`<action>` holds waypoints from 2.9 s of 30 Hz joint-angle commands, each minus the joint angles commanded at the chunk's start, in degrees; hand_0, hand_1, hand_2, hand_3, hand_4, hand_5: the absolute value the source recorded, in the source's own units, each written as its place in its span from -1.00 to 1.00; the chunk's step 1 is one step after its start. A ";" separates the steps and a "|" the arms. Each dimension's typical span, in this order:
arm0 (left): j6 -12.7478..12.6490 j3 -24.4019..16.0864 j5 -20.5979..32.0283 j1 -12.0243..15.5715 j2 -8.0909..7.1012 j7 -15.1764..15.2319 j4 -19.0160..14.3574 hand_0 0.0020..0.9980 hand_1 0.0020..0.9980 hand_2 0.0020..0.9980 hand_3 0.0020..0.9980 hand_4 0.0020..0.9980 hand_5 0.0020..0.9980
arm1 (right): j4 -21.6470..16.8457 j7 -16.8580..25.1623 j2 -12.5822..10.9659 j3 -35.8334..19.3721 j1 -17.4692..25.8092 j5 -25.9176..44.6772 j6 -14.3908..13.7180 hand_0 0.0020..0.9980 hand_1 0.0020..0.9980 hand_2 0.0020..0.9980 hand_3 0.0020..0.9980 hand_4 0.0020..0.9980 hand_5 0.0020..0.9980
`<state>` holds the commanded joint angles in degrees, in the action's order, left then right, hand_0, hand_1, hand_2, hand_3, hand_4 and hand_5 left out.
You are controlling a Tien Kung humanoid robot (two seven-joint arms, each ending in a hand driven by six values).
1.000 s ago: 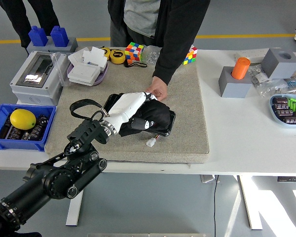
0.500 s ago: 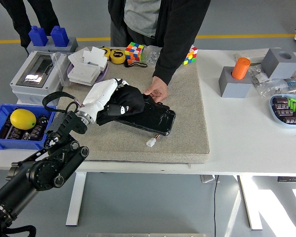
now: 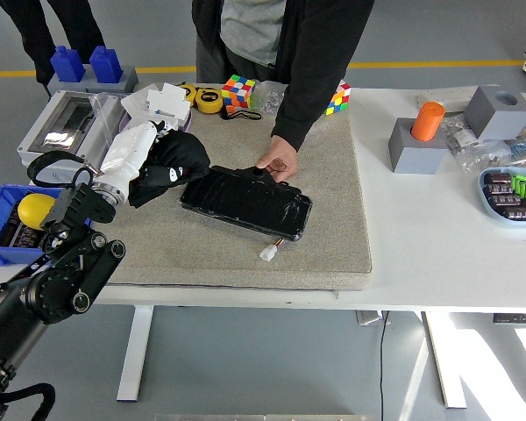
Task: Pick the rag up,wipe the panel,place it on the desk
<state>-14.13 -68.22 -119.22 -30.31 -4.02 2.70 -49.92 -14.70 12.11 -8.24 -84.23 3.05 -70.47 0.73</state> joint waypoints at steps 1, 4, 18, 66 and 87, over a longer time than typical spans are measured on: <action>0.03 0.23 0.07 0.03 0.04 -0.02 0.07 -0.49 -0.22 -0.10 0.13 0.46 -1.00 | -0.02 0.00 -0.01 0.05 -0.02 0.02 0.01 0.18 0.15 0.02 0.05 0.89 -0.21; 0.23 1.03 0.22 0.22 0.28 -0.18 0.44 -0.49 -0.22 -0.10 0.13 0.46 -1.00 | -0.09 0.03 -0.02 0.04 -0.11 0.11 0.01 0.18 0.15 0.02 0.05 0.89 -0.21; 0.29 7.23 3.01 0.60 1.10 -0.18 -2.42 -0.50 -0.23 -0.10 0.13 0.46 -1.00 | -0.16 0.03 -0.03 0.10 -0.05 0.04 0.02 0.18 0.15 0.02 0.05 0.88 -0.22; -0.04 20.65 6.04 -1.89 4.02 -0.46 -3.77 -0.51 -0.25 -0.10 0.13 0.47 -1.00 | -0.51 0.06 -0.47 1.20 0.17 0.58 0.02 0.18 0.15 0.02 0.04 0.89 -0.22; -0.83 7.12 3.50 -0.42 2.20 1.00 0.88 -0.51 -0.26 -0.10 0.13 0.47 -1.00 | -0.81 0.04 -0.09 0.73 0.09 0.47 0.03 0.18 0.15 0.02 0.04 0.89 -0.22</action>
<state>-14.97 -61.10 -115.72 -30.73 -1.82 3.70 -49.04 -15.52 12.16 -8.34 -83.50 3.14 -70.00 0.77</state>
